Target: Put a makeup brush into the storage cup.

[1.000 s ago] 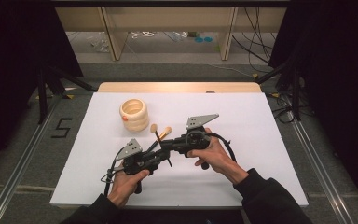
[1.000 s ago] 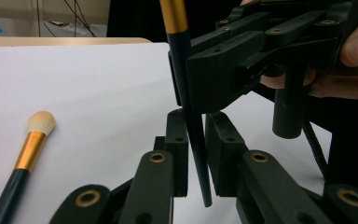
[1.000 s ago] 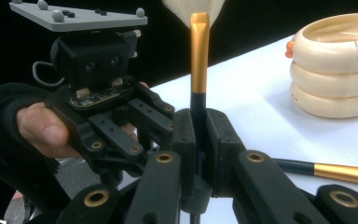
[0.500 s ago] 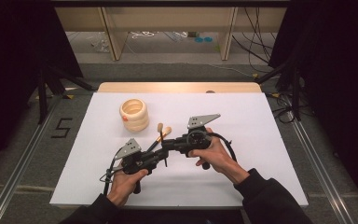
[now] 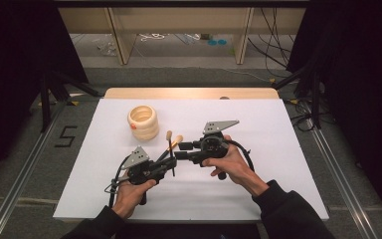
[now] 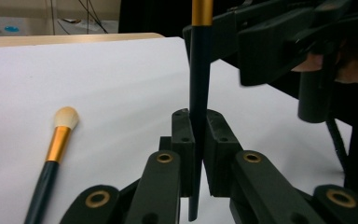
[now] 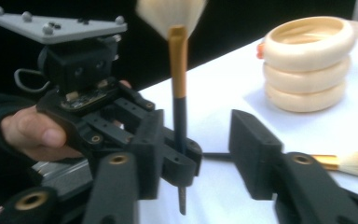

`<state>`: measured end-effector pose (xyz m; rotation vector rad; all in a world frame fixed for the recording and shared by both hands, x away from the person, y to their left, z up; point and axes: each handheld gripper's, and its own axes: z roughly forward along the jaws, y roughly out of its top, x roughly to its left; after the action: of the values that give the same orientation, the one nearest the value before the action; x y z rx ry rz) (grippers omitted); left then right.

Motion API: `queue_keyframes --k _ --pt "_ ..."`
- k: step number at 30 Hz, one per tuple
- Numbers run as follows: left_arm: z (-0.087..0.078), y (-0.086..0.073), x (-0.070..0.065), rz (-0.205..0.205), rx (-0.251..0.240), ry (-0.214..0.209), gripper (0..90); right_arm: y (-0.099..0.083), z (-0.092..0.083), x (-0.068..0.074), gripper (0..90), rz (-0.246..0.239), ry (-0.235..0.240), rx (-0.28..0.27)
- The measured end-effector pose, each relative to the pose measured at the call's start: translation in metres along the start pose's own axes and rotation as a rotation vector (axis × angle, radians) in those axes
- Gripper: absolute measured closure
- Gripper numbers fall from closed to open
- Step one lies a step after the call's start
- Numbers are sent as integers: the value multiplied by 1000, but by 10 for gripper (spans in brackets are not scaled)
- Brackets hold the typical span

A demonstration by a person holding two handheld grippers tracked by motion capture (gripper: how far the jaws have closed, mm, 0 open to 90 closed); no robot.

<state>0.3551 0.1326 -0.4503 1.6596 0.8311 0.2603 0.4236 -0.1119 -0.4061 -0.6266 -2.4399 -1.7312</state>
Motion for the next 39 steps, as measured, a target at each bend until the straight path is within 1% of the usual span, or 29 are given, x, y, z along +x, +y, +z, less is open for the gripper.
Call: queue_keyframes --k 1,2,3,4,5,7,8,10,11,12,13,14,15,16,17,18,20,25,27,28,29,30,32,33,35,36,37,39 --pt "-1 0 1 0 -5 7 836 0 -1 0 515 12 7 -4" --pt "-2 1 2 5 -5 7 836 1 -3 0 499 19 -3 -13" --pt "-3 1 3 5 -6 15 836 1 -4 -1 489 14 -13 -19" --pt "-4 2 3 7 -8 16 836 1 -8 -1 466 5 -43 -13" --pt "-5 2 5 7 -7 20 836 1 -8 -1 466 5 -43 -13" --pt "-7 3 7 1 -16 29 836 0 -12 -1 441 -3 -78 -15" --pt "-8 3 9 5 -19 33 836 0 -15 -1 430 -2 -94 -5" --pt "-10 4 10 9 -19 45 835 -2 -19 -3 407 -9 -130 -13" --pt "-11 4 10 6 -23 45 835 -3 -22 -4 392 -11 -151 -5" --pt "-12 5 11 3 -26 47 835 -5 -27 -5 366 -17 -186 -9" --pt "-12 5 12 8 -27 46 835 -6 -30 -6 342 -15 -202 -12" --pt "-13 5 12 1 -29 52 835 -6 -30 -6 342 -15 -202 -12" --pt "-13 5 13 2 -30 53 835 -7 -33 -7 321 -7 -216 -12" --pt "-14 6 14 5 -30 57 835 -10 -39 -7 277 8 -250 -9" --pt "-14 6 14 9 -27 59 835 -10 -39 -7 277 8 -250 -9" --pt "-14 5 15 7 -27 64 835 -11 -41 -8 255 12 -269 -21" --pt "-14 5 16 5 -27 65 836 -14 -45 -8 245 17 -300 -22" --pt "-14 5 18 10 -29 70 835 -18 -53 -6 244 13 -326 -30" --pt "-15 5 19 12 -28 75 835 -20 -56 -5 244 3 -342 -15" --pt "-15 6 19 7 -34 74 835 -21 -56 -4 245 -2 -340 -27" --pt "-16 6 20 11 -35 75 835 -22 -58 -4 244 -8 -356 -16" --pt "-16 6 20 12 -36 78 835 -23 -58 -3 241 -8 -353 -22" --pt "-17 7 20 -3 -40 88 835 -24 -59 -1 235 -16 -372 -11" --pt "-18 8 21 11 -41 84 835 -25 -59 -1 236 -23 -370 -13" --pt "-18 9 22 13 -46 88 835 -27 -60 0 236 -26 -374 -5" --pt "-19 9 23 16 -43 93 835 -28 -60 1 235 -33 -391 2" --pt "-19 10 24 19 -46 94 835 -29 -60 2 234 -36 -387 -3" --pt "-20 12 26 13 -53 104 835 -31 -62 3 236 -44 -404 10"
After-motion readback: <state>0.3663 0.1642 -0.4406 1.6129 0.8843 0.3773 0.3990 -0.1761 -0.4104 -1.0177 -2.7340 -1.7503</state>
